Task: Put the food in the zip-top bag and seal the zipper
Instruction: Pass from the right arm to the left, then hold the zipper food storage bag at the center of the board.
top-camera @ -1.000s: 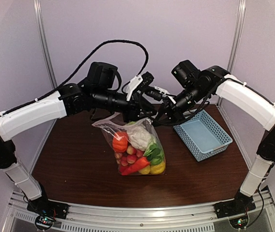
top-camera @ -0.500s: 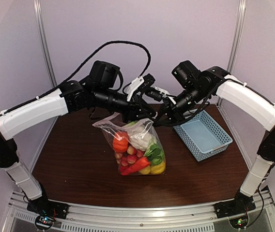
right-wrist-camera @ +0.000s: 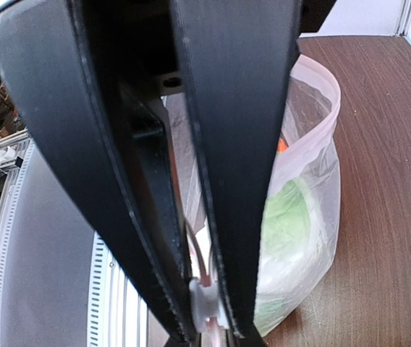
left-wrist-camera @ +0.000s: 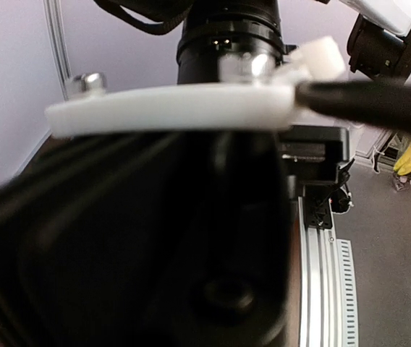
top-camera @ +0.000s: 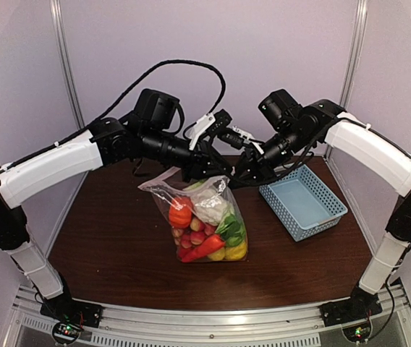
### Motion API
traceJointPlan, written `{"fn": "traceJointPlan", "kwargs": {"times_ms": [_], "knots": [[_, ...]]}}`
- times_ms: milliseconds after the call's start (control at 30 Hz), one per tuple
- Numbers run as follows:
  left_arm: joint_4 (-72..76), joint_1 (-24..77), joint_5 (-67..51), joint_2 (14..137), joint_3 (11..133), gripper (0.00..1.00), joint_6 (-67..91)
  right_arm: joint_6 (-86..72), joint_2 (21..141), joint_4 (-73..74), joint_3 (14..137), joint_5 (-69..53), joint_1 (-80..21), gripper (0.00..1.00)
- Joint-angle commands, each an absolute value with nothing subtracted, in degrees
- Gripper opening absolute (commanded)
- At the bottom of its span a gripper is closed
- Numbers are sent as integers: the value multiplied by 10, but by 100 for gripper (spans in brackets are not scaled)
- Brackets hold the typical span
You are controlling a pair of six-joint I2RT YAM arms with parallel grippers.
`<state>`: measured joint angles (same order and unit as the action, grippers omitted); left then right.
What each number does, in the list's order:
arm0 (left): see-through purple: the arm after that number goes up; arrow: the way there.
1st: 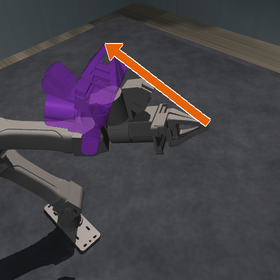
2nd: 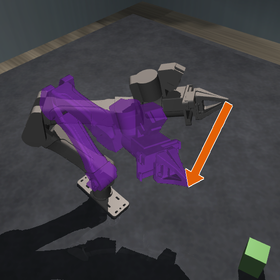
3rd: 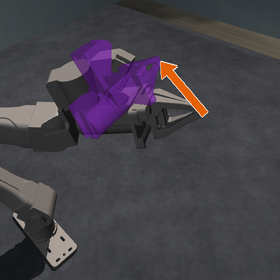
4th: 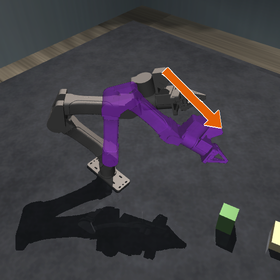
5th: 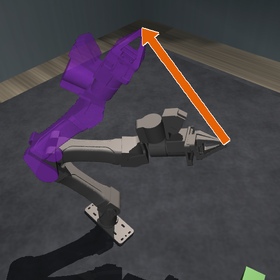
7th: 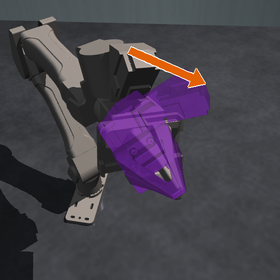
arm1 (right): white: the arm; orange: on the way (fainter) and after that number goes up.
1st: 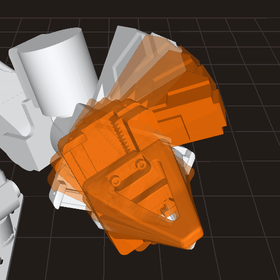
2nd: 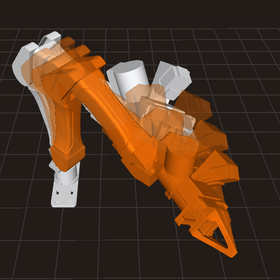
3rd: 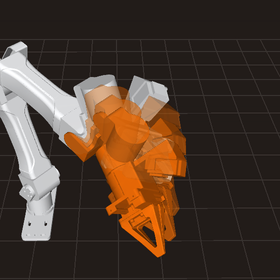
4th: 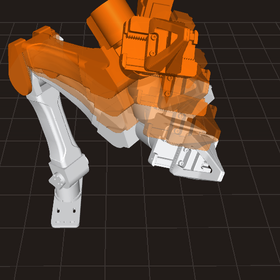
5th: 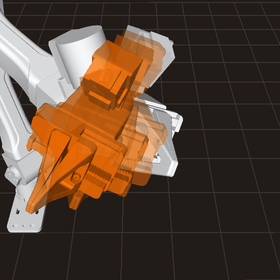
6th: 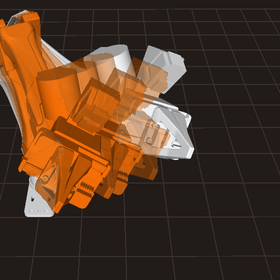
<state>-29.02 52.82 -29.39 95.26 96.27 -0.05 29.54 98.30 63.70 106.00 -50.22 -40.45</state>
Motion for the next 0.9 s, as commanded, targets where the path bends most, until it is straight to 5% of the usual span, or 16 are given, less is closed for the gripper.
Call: {"fn": "traceJointPlan", "kwargs": {"times_ms": [0,167,333,433,600,867], "knots": [[-279,523,-315,962,978,0,-2,279,965,609,1053,-517,-401,16],[-278,523,-319,962,978,0,-2,276,973,608,1062,-523,-400,16],[-283,523,-319,962,978,0,-2,267,973,598,1063,-526,-395,1],[-295,523,-310,962,980,0,-2,262,967,597,1065,-531,-383,0],[-299,523,-313,965,986,0,-2,257,958,593,1061,-534,-372,13],[-299,522,-316,972,994,0,-2,250,969,588,1062,-557,-373,18]]}}
